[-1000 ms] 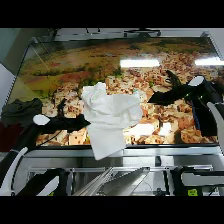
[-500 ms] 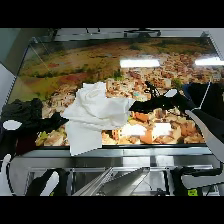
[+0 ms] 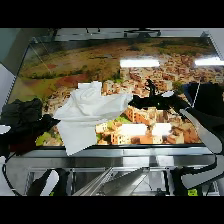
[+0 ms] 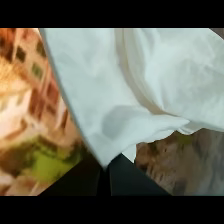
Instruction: Fold the shirts.
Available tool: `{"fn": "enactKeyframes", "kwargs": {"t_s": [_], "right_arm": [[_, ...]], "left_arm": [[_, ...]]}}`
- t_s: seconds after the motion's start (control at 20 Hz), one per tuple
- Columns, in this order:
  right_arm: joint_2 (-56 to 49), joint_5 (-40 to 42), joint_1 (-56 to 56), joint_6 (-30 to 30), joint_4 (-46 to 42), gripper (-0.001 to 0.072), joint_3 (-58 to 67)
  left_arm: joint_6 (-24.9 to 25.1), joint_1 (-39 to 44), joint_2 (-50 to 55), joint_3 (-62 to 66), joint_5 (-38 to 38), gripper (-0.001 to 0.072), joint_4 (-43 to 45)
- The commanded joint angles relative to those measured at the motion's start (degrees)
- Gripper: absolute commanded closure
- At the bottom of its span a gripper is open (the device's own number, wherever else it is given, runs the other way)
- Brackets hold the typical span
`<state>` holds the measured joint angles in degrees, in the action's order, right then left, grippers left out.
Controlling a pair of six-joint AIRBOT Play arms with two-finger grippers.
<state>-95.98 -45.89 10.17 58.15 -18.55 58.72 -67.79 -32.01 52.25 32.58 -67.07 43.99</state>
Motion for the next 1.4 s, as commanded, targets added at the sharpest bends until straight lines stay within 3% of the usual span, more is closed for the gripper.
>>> {"fn": "enactKeyframes", "kwargs": {"t_s": [0.0,0.25,0.3,0.35,0.45,0.55,0.9,1.05,1.15,1.25,1.35], "right_arm": [[-1.2,0.9,0.0,-1.9,3.6,0.0691,1.4],[-0.5,-1.3,0.0,-2.9,2.9,0.0689,2.7],[-0.5,-3.4,0.0,-2.9,2.4,0.0565,2.7],[-0.5,-6.0,0.0,-2.9,0.8,0.0305,2.7],[-0.5,-9.7,1.0,-2.2,-2.8,0.0293,2.7],[-0.7,-8.3,2.5,-0.7,-5.9,0.0294,2.7],[-3.6,-4.0,5.4,1.3,-5.7,0.0293,5.1],[-5.9,-3.4,6.4,3.5,-5.7,0.0295,8.3],[-7.2,-3.7,6.4,5.4,-5.7,0.0447,9.6],[-7.1,-5.5,6.3,5.1,-5.7,0.0675,9.6],[-5.7,-8.7,5.9,4.5,-5.9,0.0692,9.6]], "left_arm": [[1.3,-1.9,0.0,0.1,0.7,0.0689,0.0],[1.3,-1.8,0.0,0.1,1.2,0.0689,0.0],[1.4,-1.8,0.0,0.1,1.2,0.0689,0.0],[1.4,-1.8,0.0,0.1,1.2,0.0689,0.0],[1.3,-1.8,0.0,0.1,1.2,0.0689,-0.1],[1.3,-1.8,0.0,0.1,1.2,0.0688,-0.1],[1.3,-1.8,0.0,0.1,1.2,0.0688,-0.1],[1.3,-1.8,0.0,0.1,1.2,0.0689,-0.1],[1.3,-1.8,0.0,0.1,1.2,0.0689,-0.1],[1.3,-1.8,0.0,0.1,1.2,0.0689,-0.1],[1.3,-1.8,-0.1,0.1,1.2,0.0689,-0.8]]}}
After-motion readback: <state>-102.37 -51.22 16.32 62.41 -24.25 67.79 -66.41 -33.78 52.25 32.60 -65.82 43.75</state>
